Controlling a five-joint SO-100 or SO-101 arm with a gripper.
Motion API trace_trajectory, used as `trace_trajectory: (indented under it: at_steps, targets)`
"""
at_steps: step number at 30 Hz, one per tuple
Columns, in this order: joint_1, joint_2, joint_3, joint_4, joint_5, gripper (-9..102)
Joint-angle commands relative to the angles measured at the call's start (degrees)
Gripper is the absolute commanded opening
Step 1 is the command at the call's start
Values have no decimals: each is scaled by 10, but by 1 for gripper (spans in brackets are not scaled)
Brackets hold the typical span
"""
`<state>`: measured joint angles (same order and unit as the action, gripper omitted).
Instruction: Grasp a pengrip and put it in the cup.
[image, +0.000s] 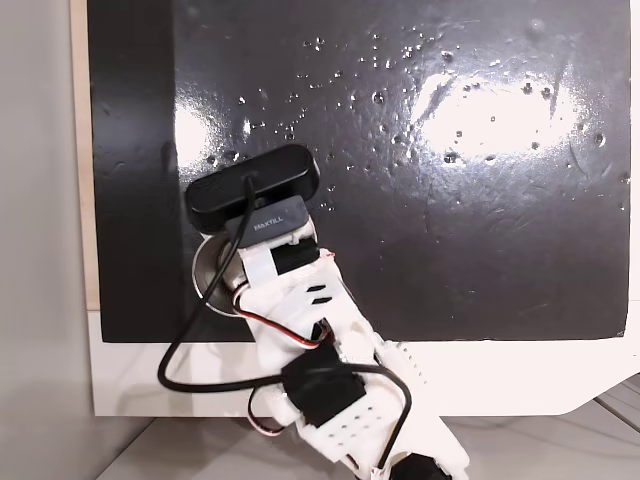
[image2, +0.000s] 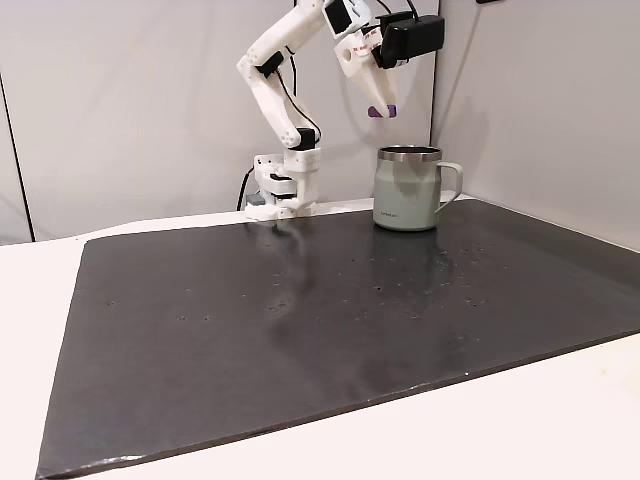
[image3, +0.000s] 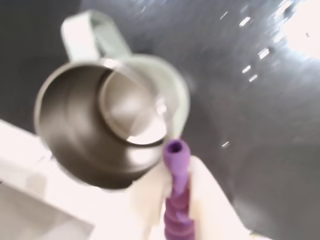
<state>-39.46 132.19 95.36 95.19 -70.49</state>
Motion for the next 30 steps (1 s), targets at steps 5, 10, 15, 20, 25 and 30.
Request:
trace_trajectory:
  at_steps: [5,10,15,20,25,30]
  targets:
    - [-76,-39,-21,-15,145,1]
    - [-103,-69,-20,-50,210,1]
    - [-113,-91,-18,-80,239,1]
    - [-118,-97,-17,-80,242,1]
    - [-118,-86,-7,-67,240,18]
    - [-118,-84,-6,-60,238,29]
